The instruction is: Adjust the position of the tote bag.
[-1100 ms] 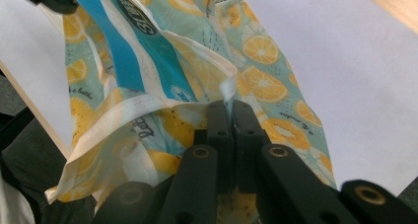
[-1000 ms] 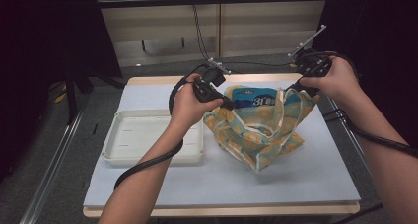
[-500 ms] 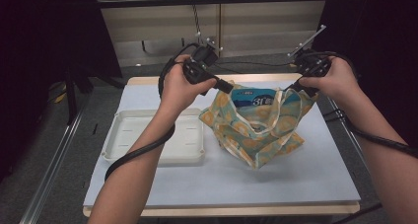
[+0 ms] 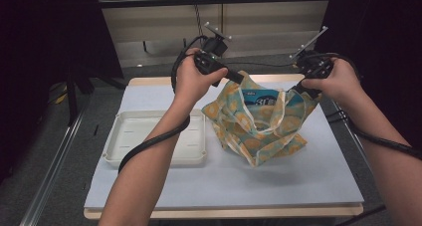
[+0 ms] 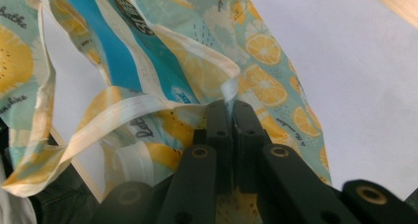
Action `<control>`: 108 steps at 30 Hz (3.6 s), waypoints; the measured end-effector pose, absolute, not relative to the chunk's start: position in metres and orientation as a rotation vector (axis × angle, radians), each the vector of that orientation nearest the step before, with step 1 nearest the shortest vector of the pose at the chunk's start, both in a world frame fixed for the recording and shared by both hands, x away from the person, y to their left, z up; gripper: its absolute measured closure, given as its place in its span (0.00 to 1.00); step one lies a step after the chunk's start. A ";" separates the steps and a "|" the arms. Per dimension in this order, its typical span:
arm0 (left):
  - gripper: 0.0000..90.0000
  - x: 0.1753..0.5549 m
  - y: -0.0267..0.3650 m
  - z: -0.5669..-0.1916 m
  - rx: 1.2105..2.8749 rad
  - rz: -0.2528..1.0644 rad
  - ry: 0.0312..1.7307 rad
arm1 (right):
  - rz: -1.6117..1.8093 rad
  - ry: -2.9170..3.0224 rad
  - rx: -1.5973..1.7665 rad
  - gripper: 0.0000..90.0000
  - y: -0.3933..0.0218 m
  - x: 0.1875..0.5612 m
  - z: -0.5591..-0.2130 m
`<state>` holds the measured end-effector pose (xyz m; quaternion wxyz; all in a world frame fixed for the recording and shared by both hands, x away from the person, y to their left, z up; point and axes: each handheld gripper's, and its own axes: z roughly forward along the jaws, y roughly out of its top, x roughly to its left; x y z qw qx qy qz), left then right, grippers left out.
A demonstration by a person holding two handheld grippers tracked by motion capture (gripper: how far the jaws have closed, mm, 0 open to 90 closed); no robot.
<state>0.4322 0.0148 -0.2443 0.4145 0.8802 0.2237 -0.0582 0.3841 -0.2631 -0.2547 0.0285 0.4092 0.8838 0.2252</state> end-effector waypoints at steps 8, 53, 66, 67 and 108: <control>0.99 0.431 0.006 -0.257 2.249 -0.151 0.563 | 0.689 2.715 1.265 0.89 -0.265 0.383 -0.253; 0.98 0.436 0.002 -0.275 2.301 -0.144 0.607 | 0.663 2.779 1.143 0.89 -0.244 0.363 -0.222; 0.98 0.437 0.008 -0.280 2.305 -0.156 0.613 | 0.872 2.647 1.245 1.00 -0.255 0.372 -0.203; 0.98 0.437 0.008 -0.280 2.312 -0.153 0.612 | 0.880 2.642 1.245 1.00 -0.256 0.374 -0.203; 0.27 0.401 0.051 -0.265 2.249 -0.147 0.526 | 0.739 2.695 1.304 0.99 -0.245 0.386 -0.247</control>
